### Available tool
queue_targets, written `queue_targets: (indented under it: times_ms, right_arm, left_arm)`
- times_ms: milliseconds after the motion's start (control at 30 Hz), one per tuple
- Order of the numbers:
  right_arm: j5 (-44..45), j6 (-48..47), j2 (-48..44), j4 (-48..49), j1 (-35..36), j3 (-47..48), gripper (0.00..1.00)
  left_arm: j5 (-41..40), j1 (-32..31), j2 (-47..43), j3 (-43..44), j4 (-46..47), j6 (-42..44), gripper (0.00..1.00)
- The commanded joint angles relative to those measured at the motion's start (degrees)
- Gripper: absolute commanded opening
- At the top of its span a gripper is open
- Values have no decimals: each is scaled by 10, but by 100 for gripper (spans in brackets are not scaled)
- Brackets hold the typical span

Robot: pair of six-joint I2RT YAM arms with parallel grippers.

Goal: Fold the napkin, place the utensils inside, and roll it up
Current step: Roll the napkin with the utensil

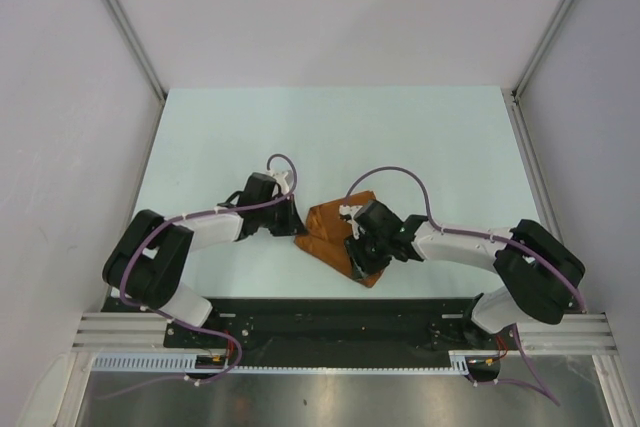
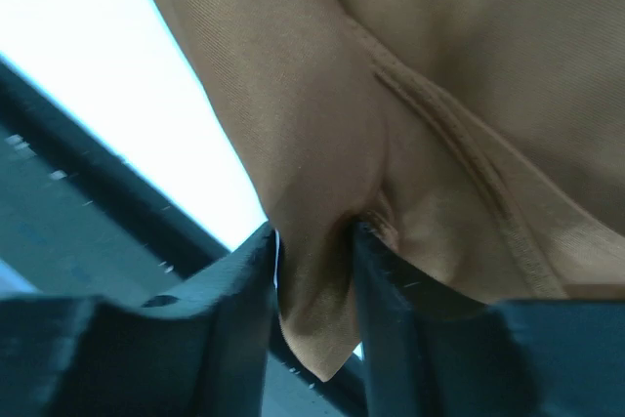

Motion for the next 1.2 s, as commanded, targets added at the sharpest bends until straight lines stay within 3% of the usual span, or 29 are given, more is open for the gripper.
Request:
queue_targets:
  times_ms: [0, 33, 167, 333, 433, 633, 867, 1000, 1067, 1167]
  right_arm:
    - [-96, 0, 11, -34, -11, -8, 49]
    - [-88, -2, 4, -47, -15, 3, 59]
    - [-36, -29, -34, -123, -17, 101, 70]
    - [84, -68, -40, -108, 1, 147, 72]
    - [112, -95, -22, -59, 24, 148, 72]
    - [90, -129, 52, 41, 38, 154, 71]
    - [49, -138, 124, 74, 44, 163, 69]
    - [34, -134, 141, 66, 45, 164, 61]
    - [19, -129, 154, 60, 42, 166, 46]
    - [-33, -109, 167, 58, 28, 158, 35]
  left_arm:
    - [16, 15, 17, 30, -22, 28, 0]
    - [22, 15, 27, 34, -37, 33, 0]
    - [31, 16, 40, 39, -34, 32, 0]
    - [31, 19, 42, 47, -39, 31, 0]
    - [34, 20, 44, 53, -46, 33, 0]
    - [34, 21, 49, 58, -49, 32, 0]
    - [36, 22, 53, 67, -55, 33, 0]
    - [37, 22, 55, 69, -57, 33, 0]
    - [37, 22, 53, 68, -55, 33, 0]
    - [38, 22, 48, 66, -51, 29, 0]
